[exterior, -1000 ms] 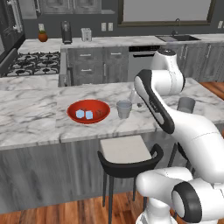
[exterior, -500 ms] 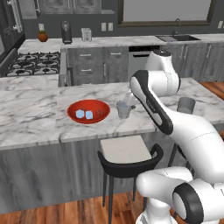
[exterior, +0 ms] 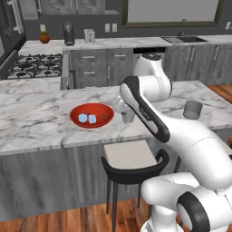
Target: There are four ice cubes in the ice bowl. Place two ice cubes in each glass of water.
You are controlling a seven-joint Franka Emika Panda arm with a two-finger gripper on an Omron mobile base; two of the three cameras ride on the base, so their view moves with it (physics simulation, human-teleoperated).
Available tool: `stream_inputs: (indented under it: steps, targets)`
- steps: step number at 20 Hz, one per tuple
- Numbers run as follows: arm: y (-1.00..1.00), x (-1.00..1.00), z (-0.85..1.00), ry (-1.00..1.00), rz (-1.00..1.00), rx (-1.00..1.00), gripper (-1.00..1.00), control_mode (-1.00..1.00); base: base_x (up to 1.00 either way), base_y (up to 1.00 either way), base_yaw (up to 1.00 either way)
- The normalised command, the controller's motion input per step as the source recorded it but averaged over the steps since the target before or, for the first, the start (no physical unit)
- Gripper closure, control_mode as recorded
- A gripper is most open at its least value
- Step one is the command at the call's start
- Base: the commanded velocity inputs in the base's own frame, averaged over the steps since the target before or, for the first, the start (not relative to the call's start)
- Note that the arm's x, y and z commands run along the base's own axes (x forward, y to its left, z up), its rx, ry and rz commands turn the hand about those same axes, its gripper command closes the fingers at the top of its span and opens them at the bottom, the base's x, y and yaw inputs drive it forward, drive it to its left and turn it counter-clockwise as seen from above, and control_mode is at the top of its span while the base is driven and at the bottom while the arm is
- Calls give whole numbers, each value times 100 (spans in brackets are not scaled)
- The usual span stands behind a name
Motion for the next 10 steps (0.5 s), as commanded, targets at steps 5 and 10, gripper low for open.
stream_inputs:
  steps: [5, 10]
  targets:
    - [40, 0, -16, 1, 0, 0, -100, -100, 0, 0, 0]
    - [18, 9, -29, 7, -1, 0, -100, -100, 0, 0, 0]
